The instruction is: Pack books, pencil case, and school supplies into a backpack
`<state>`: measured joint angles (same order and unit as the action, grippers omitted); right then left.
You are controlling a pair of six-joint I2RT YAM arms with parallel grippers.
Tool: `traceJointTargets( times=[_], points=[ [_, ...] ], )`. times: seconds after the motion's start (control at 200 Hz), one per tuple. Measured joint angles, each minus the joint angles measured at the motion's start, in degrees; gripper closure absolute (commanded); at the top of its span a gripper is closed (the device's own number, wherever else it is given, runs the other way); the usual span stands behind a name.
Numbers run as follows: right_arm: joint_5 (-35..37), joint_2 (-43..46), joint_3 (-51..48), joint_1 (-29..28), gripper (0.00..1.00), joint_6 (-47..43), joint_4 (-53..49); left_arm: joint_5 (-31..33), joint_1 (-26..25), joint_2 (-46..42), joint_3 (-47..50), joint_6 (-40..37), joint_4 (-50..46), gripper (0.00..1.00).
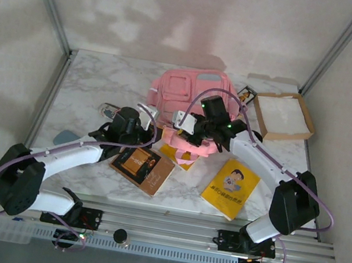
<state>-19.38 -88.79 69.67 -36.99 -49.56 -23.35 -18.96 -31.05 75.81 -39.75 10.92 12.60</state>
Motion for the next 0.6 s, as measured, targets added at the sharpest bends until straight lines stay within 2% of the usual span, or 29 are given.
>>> traceJointTargets(
  times=[0.06,0.396,0.501,0.596],
  points=[
    [0.0,0.3,-0.3,0.0,1.00,0.0,0.3,0.7,0.0,0.0,0.0,0.1,0.2,1.00],
    [0.0,3.0,-1.8,0.7,1.00,-0.2,0.8,12.6,0.1,0.4,0.0,3.1,-1.4,1.00],
    [0.0,3.3,-1.8,0.8,1.00,-0.5,0.8,16.6,2.6,2.7,-0.5,5.3,-2.3,1.00],
    [-0.7,3.3,-1.8,0.7,1.00,-0.7,0.9,17.4,6.4,6.6,-2.6,7.3,-2.7,1.00]
  ],
)
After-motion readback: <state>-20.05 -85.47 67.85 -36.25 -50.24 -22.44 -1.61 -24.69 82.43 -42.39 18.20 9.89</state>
